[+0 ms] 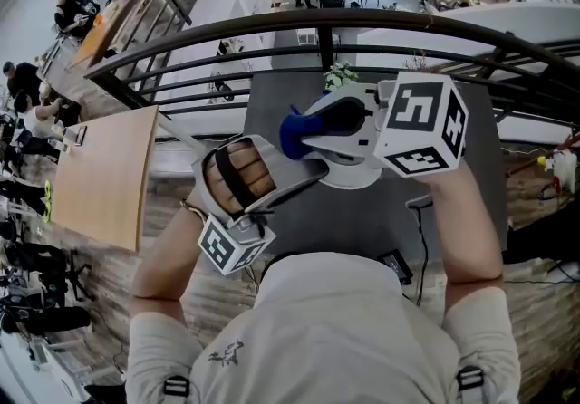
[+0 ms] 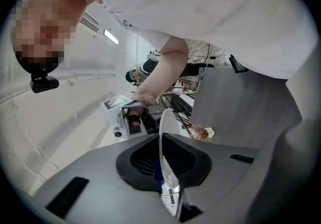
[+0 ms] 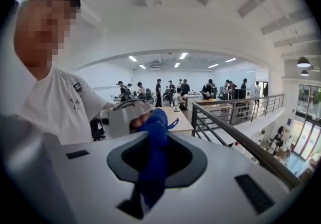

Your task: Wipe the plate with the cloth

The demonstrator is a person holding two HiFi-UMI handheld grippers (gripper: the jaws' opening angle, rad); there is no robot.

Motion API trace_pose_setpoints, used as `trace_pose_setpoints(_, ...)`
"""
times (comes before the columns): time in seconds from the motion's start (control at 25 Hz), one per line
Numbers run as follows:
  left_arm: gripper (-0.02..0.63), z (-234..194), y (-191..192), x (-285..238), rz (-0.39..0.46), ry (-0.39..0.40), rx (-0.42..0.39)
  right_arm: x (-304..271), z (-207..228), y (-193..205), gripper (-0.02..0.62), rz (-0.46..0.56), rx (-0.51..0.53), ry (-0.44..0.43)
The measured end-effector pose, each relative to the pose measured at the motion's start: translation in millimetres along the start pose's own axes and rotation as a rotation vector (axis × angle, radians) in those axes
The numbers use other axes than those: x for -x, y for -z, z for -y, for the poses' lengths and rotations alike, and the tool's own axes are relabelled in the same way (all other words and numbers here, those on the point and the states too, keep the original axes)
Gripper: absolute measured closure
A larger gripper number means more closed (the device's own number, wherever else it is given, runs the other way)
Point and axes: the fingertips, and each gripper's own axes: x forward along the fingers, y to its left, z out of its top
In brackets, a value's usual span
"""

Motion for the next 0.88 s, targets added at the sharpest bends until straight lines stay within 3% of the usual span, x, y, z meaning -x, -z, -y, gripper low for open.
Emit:
trace_pose_setpoints(0.16,0.581,1,17,6,-0.057,-0.011,0.0,7,-24,-11,0.529,0.048,0.044,-0.026)
trace_pose_setpoints(0.48,0.58,-3,33,20,-0.112,-0.02,-0.009,37,-23,23,0.529,0.095,-0.085,-0.066)
trace_pose_setpoints(0.68,0.58,-7,26,23,-0.095,-0.026,-0.015,53,15,54,0.529,0.08,-0.186,0.002)
trace_pose_setpoints(0.88,0.579,-11,-4,18,-0.025,-0.028,-0.036,54,53,76,0.529,0.066,-0.284,0.087)
